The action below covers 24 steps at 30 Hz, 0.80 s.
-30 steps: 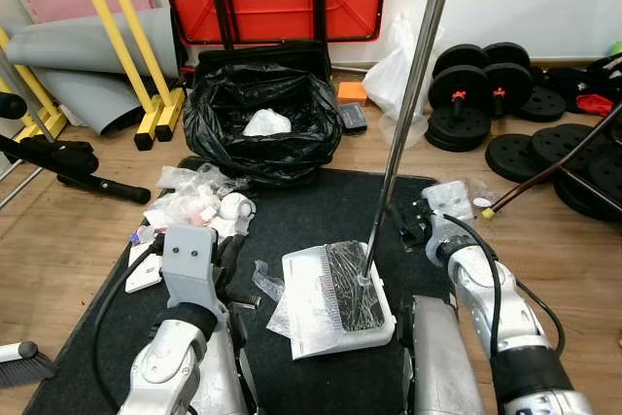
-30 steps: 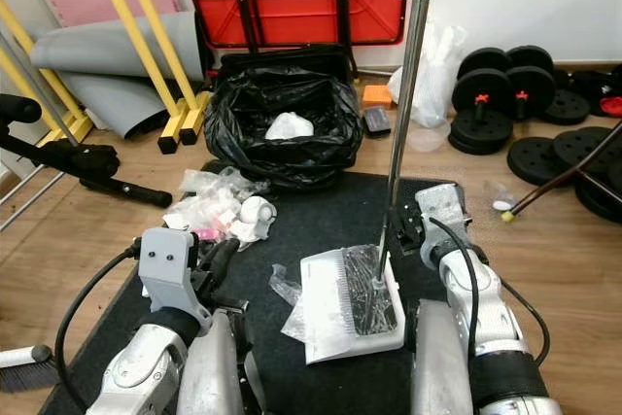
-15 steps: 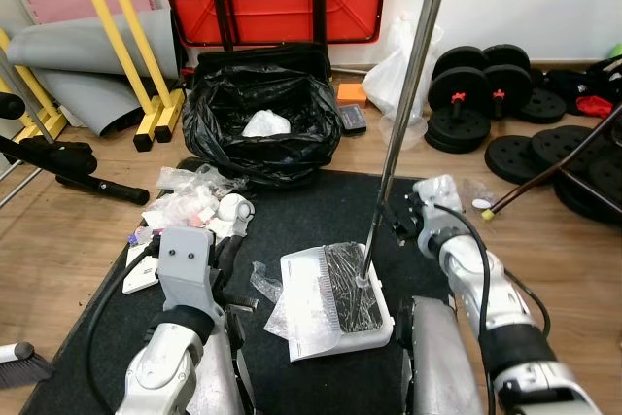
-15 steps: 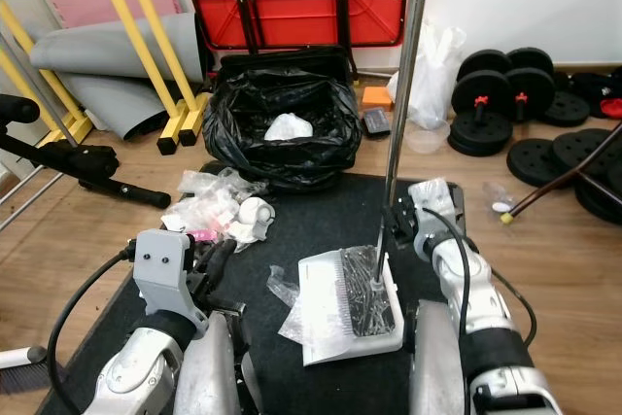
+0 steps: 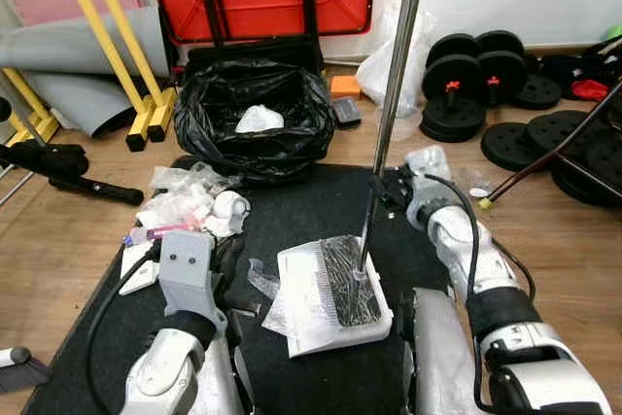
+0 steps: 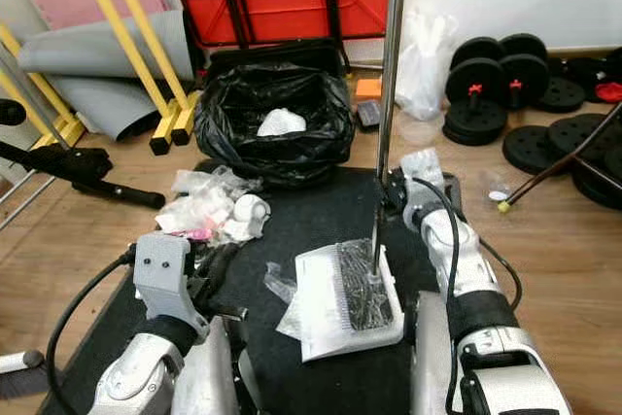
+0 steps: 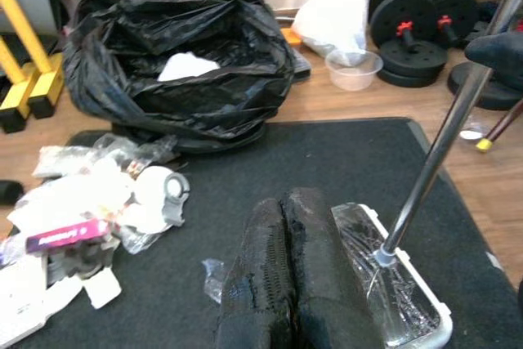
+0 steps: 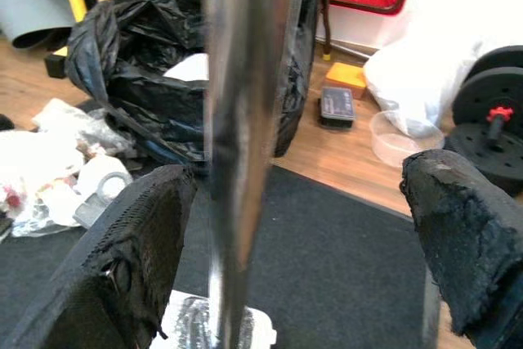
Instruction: Sweep floor
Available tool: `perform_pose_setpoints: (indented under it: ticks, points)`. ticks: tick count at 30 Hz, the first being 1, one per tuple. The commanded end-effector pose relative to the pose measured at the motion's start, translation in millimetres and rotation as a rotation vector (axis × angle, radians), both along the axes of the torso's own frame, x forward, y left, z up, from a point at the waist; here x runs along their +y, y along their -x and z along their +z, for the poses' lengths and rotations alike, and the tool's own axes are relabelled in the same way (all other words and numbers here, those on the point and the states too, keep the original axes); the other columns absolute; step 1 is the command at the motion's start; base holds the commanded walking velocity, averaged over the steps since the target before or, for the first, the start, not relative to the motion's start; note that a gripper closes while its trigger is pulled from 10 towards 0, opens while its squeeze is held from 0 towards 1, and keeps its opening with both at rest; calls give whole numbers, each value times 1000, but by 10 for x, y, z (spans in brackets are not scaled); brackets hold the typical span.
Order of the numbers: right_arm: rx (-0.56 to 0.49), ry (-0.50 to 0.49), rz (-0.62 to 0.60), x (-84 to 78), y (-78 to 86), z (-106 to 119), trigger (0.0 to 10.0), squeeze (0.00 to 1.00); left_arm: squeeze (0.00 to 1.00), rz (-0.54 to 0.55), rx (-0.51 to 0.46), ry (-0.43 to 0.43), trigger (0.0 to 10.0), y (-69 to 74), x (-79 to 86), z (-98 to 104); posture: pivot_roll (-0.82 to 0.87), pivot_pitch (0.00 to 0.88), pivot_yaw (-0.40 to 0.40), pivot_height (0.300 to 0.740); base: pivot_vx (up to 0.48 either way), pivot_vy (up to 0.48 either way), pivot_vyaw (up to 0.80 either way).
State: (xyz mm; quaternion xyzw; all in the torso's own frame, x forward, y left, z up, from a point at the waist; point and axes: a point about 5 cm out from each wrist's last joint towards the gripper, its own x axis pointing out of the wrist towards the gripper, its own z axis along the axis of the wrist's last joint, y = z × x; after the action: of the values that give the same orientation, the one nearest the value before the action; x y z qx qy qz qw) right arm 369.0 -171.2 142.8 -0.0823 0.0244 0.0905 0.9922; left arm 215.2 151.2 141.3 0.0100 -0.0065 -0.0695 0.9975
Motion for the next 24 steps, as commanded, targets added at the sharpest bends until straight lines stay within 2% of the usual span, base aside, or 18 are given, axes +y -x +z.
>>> perform_pose_setpoints:
  ticks: [1,6,7,11,12,14,15,24]
  points:
    - [7,-18,36,128,-56,25,10000,0,0,11,10,-20,10000,28,17,-1,43,129,52,401,0,0,0]
    - [4,-22,57,227,-106,74,10000,0,0,10,13,-19,10000,46,15,3,43,132,53,401,0,0,0]
    - [3,-20,70,288,-128,89,10000,0,0,9,14,-18,10000,53,13,4,44,134,51,401,0,0,0]
    - [2,-16,79,328,-139,96,10000,0,0,9,15,-16,10000,57,11,5,43,135,51,401,0,0,0]
    - [4,-9,78,357,-150,99,6784,0,0,9,16,-15,10000,61,9,5,45,135,48,401,0,0,0]
    - [4,-9,78,357,-150,99,6784,0,0,9,16,-15,10000,61,9,5,45,135,48,401,0,0,0]
    - [6,-6,67,360,-157,98,0,0,0,10,17,-13,10000,63,5,4,45,135,45,401,0,0,0]
    - [15,0,22,276,-163,48,0,0,0,11,21,-5,10000,63,-6,0,39,134,41,401,0,0,0]
